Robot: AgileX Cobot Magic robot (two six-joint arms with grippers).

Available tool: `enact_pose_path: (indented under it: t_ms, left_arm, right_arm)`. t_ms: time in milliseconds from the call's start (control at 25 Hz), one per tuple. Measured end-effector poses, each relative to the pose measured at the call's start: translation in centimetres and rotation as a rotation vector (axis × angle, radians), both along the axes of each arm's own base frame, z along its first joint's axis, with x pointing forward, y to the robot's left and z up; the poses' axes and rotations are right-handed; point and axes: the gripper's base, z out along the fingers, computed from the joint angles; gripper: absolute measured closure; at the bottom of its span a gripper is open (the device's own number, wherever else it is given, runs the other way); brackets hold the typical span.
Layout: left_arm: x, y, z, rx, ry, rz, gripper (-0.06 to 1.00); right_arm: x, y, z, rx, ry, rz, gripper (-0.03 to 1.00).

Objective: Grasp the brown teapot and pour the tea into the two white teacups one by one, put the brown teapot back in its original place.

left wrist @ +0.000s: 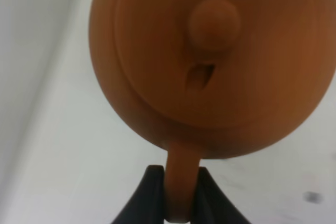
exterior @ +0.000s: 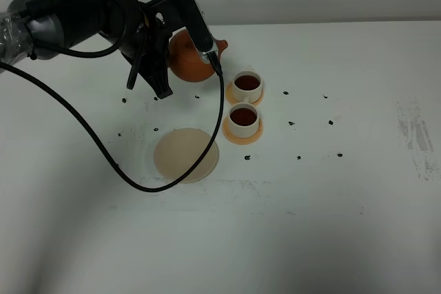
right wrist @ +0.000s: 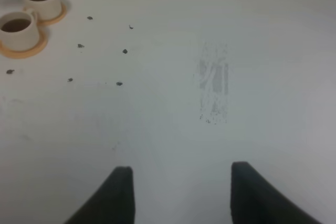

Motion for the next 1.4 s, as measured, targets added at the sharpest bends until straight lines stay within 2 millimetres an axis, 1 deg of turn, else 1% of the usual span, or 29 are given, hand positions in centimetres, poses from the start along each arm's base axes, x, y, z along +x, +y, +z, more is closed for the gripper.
enact_pose_path:
  t_ms: [160,320,480,640,680,800,880,960,1040,1120,1160,1280,1400]
  left_arm:
    - [0.0,0.4,-1.5,-0.102,0.12,0.166,0.86]
    - [0.2,0.7,-3.2,-0.143,0.178,0.276,0.86]
    - [0.4,0.7,-5.1,-0.145,0.223,0.321,0.86]
    - [0.6,0.5,-7.4,-0.143,0.269,0.341,0.86]
    - [0.7,0.5,-7.7,-0.139,0.275,0.343,0.86]
    - [0.7,0.6,-7.7,-0.143,0.271,0.344,0.86]
    - [0.7,0.6,-7.5,-0.146,0.269,0.344,0.86]
    - [0.6,0.6,-6.7,-0.152,0.262,0.343,0.86]
    - [0.4,0.6,-5.3,-0.162,0.242,0.339,0.86]
    - [0.0,0.6,-3.2,-0.173,0.202,0.325,0.86]
    - [-0.4,0.7,-2.2,-0.178,0.183,0.318,0.86]
    - [-1.8,1.2,-0.3,-0.195,0.153,0.309,0.86]
    - [-3.7,2.0,0.5,-0.193,0.16,0.311,0.86]
  right_arm:
    - [0.0,0.0,0.0,0.0,0.0,0.0,0.56]
    - [0.0,0.0,0.0,0.0,0.0,0.0,0.56]
    - [0.0,0.0,0.0,0.0,0.0,0.0,0.56]
    - [0.0,0.0,0.0,0.0,0.0,0.0,0.56]
    - [0.0,0.0,0.0,0.0,0.0,0.0,0.56]
    - [0.0,0.0,0.0,0.0,0.0,0.0,0.56]
    - [0.0,0.0,0.0,0.0,0.0,0.0,0.56]
    - [0.0,0.0,0.0,0.0,0.0,0.0,0.56]
    - [0.0,0.0,0.0,0.0,0.0,0.0,0.56]
    - [0.0,0.0,0.0,0.0,0.0,0.0,0.56]
    - [0.0,0.0,0.0,0.0,0.0,0.0,0.56]
    - [0.0,0.0,0.0,0.0,0.0,0.0,0.56]
    - [0.0,0.0,0.0,0.0,0.0,0.0,0.56]
